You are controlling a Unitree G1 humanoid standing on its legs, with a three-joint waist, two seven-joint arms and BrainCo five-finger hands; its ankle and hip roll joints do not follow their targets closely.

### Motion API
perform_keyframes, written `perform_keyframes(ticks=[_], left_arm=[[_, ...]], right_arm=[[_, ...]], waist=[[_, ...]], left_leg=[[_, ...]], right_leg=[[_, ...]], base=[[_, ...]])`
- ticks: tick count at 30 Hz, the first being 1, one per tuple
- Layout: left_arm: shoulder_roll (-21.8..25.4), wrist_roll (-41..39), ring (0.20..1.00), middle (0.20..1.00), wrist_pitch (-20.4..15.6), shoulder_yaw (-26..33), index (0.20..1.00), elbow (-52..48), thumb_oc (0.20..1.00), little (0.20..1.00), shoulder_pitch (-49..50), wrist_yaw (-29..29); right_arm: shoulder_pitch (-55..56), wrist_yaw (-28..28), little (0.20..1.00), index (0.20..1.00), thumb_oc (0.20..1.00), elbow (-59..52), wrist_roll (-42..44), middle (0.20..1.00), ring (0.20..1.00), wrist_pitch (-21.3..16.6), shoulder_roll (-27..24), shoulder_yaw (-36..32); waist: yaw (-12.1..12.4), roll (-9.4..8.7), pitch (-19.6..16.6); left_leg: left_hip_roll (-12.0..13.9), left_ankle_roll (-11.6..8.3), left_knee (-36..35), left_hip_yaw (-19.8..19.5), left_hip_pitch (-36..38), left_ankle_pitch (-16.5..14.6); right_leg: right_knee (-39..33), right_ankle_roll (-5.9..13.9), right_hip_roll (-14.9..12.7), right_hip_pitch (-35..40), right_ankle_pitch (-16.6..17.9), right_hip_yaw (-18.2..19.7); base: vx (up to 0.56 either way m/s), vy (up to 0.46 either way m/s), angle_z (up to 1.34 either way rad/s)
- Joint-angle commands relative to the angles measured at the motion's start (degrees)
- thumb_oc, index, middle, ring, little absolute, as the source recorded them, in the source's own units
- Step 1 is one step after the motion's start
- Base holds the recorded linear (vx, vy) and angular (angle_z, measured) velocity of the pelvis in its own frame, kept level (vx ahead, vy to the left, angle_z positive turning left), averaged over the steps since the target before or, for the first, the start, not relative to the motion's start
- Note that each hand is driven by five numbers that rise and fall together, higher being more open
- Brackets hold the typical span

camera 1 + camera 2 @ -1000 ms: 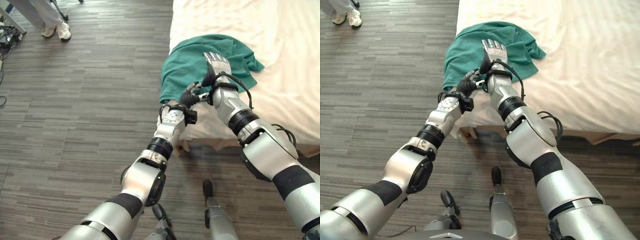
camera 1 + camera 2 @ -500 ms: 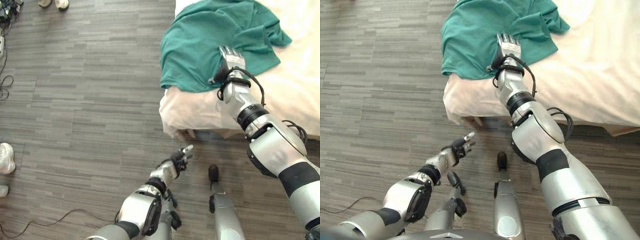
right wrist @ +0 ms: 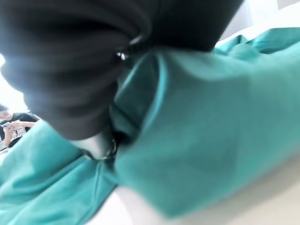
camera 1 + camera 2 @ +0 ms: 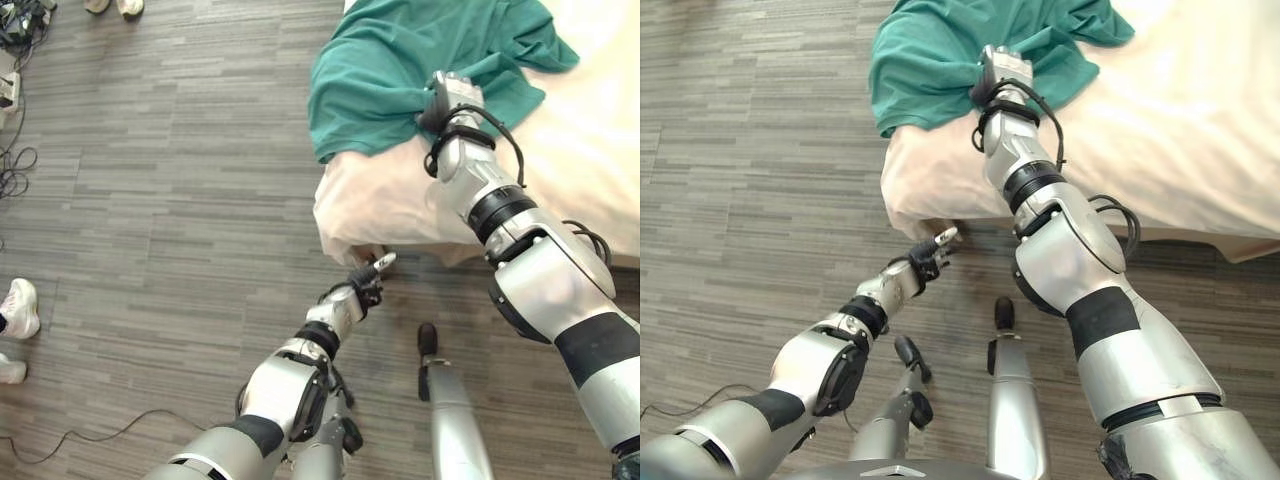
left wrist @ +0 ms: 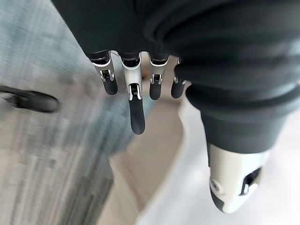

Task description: Pick up bed clothes into laundry basket.

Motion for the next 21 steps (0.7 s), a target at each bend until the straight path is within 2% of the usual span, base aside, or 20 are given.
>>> perform_keyframes(ticks=[1,3,6,12,14,15,16,18,20,21], left_arm=[[-1.70,1.57,1.000,1.000,-2.54,2.71,1.000,9.15,1.000,1.000,-5.98,1.62],[-1.20,3.08,1.000,1.000,-2.28,2.55,1.000,9.47,1.000,1.000,-4.34,1.28],[-0.40,5.70,1.000,1.000,-1.58,2.80,1.000,8.44,1.000,1.000,4.03,0.04],[-0.10,7.91,1.000,1.000,-0.95,2.21,1.000,2.96,1.000,1.000,11.65,-1.36],[0.95,5.94,1.000,1.000,0.06,2.60,1.000,-3.78,1.000,1.000,12.84,-1.29],[1.80,3.18,1.000,1.000,-0.05,4.05,1.000,-5.16,1.000,1.000,13.07,-0.75],[1.95,2.03,1.000,1.000,0.15,4.23,1.000,-5.74,1.000,1.000,13.38,-0.49],[0.50,1.57,1.000,1.000,0.34,2.93,1.000,-6.82,1.000,1.000,12.84,-0.30],[0.60,1.32,1.000,1.000,0.30,1.13,1.000,-10.33,1.000,1.000,10.35,-0.77],[0.68,1.29,1.000,1.000,0.36,1.04,1.000,-10.43,1.000,1.000,10.38,-0.72]], right_arm=[[-6.64,-0.93,0.200,0.200,0.200,5.36,1.53,0.200,0.200,-1.01,0.82,2.20],[-6.96,-1.67,0.200,0.200,0.200,4.42,1.62,0.200,0.200,-0.98,-0.52,2.14],[-7.69,-2.37,0.200,0.200,0.200,0.42,1.11,0.200,0.200,-1.08,-1.37,1.01],[-5.79,-1.58,0.200,0.200,0.200,-7.98,0.39,0.200,0.200,-0.48,-1.63,-0.44],[-4.36,-2.58,0.200,0.200,0.200,-14.30,1.33,0.200,0.200,-0.02,-2.20,-0.71],[-4.78,-2.52,0.200,0.200,0.200,-14.71,1.46,0.200,0.200,0.52,-1.34,-0.35],[-4.82,-2.39,0.200,0.200,0.200,-14.12,1.62,0.200,0.200,0.43,-0.58,-0.21],[-5.41,-2.90,0.200,0.200,0.200,-11.77,1.88,0.200,0.200,0.10,-1.47,-0.49],[-5.91,-3.89,0.200,0.200,0.200,-9.24,1.35,0.200,0.200,-0.74,-2.16,-0.95],[-5.97,-3.90,0.200,0.200,0.200,-9.20,1.35,0.200,0.200,-0.76,-2.16,-1.04]], waist=[[-2.40,-3.02,-0.28],[-2.80,-3.41,-0.51],[-3.35,-4.50,-1.38],[-3.77,-6.72,-4.81],[-2.31,-8.93,-6.98],[-0.50,-10.02,-8.58],[0.41,-10.91,-9.33],[-0.21,-11.53,-11.00],[-0.74,-13.09,-12.27],[-0.64,-13.46,-12.46]], left_leg=[[1.52,-11.35,0.41,2.13,14.73,-9.08],[1.54,-11.18,0.41,2.34,16.26,-9.51],[2.14,-10.97,0.41,3.43,19.09,-10.25],[2.17,-10.18,0.41,4.86,21.94,-11.57],[-2.81,-7.46,0.41,-6.26,22.95,-15.91],[-4.37,-6.60,0.41,-16.83,24.93,-18.76],[-4.78,-6.25,0.41,-20.43,25.66,-18.93],[-4.12,-5.94,0.41,-17.88,26.60,-18.29],[-4.93,-5.15,0.41,-14.14,26.62,-18.21],[-5.20,-5.15,0.41,-13.99,26.24,-17.81]], right_leg=[[-24.82,-0.10,1.32,17.46,12.22,1.85],[-26.02,0.17,1.41,19.54,12.31,2.04],[-29.46,0.50,1.85,23.56,12.67,2.51],[-30.06,1.54,2.17,24.79,12.27,4.81],[-30.06,1.12,3.84,25.43,11.59,9.18],[-30.06,0.18,6.06,26.74,11.14,13.79],[-30.06,-0.17,6.59,27.04,11.63,15.72],[-30.06,0.78,5.29,28.07,12.18,15.20],[-30.06,4.76,4.05,27.25,13.65,13.88],[-30.06,4.72,3.87,26.77,14.04,14.20]], base=[[0.03,0.039,-0.07],[0.04,0.052,-0.11],[0.02,0.054,-0.14],[0.03,0.074,-0.22],[0.20,0.216,-0.49],[0.19,0.157,-1.49],[0.06,0.213,-1.94],[-0.16,0.250,-1.67],[-0.26,0.328,0.04],[-0.40,0.321,0.11]])
